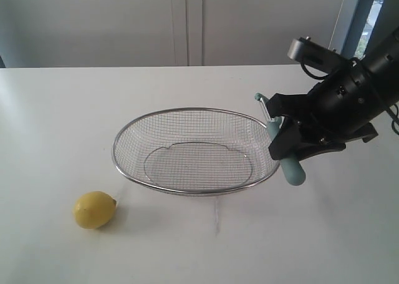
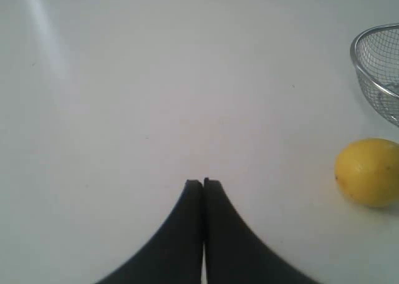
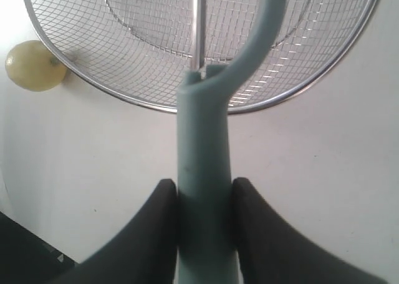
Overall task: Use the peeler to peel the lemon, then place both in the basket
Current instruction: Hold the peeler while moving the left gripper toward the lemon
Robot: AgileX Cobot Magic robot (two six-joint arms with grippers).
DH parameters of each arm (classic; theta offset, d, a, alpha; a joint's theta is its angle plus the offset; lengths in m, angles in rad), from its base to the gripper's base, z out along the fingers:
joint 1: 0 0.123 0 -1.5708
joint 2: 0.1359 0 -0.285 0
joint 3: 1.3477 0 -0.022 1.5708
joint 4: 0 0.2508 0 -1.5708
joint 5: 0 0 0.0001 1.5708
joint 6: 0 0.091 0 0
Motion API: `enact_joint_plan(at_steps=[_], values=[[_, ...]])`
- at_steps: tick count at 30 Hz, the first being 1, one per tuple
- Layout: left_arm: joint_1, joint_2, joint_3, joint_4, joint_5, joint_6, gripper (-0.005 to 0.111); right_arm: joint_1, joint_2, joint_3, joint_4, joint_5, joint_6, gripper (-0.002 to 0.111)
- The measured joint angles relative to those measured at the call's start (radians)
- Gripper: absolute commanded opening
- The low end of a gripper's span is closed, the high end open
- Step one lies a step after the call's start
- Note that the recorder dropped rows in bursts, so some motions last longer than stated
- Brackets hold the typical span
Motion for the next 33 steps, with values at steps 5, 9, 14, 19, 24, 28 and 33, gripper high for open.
enact_joint_plan(at_steps=[5,9,14,19,24,28,33], values=[[0.000,0.000,0.000,0.000,0.000,0.000,0.000,0.000,0.000,0.000,0.000,0.000,0.000,0.000],[0.000,0.000,0.000,0.000,0.000,0.000,0.000,0.000,0.000,0.000,0.000,0.000,0.000,0.000],[0.000,0.000,0.000,0.000,-0.040,0.000,0.000,0.000,0.000,0.000,0.000,0.000,0.000,0.000],[0.000,0.000,0.000,0.000,-0.143,0.000,0.000,0.000,0.000,0.000,0.000,-0.011,0.000,0.000],[0.000,0.000,0.000,0.000,-0.194,0.000,0.000,0.000,0.000,0.000,0.001,-0.016,0.000,0.000],[0.000,0.000,0.000,0.000,-0.297,0.000,0.000,0.000,0.000,0.000,0.001,-0.019,0.000,0.000],[0.000,0.000,0.000,0.000,-0.486,-0.013,0.000,0.000,0.000,0.000,0.002,-0.019,0.000,0.000]])
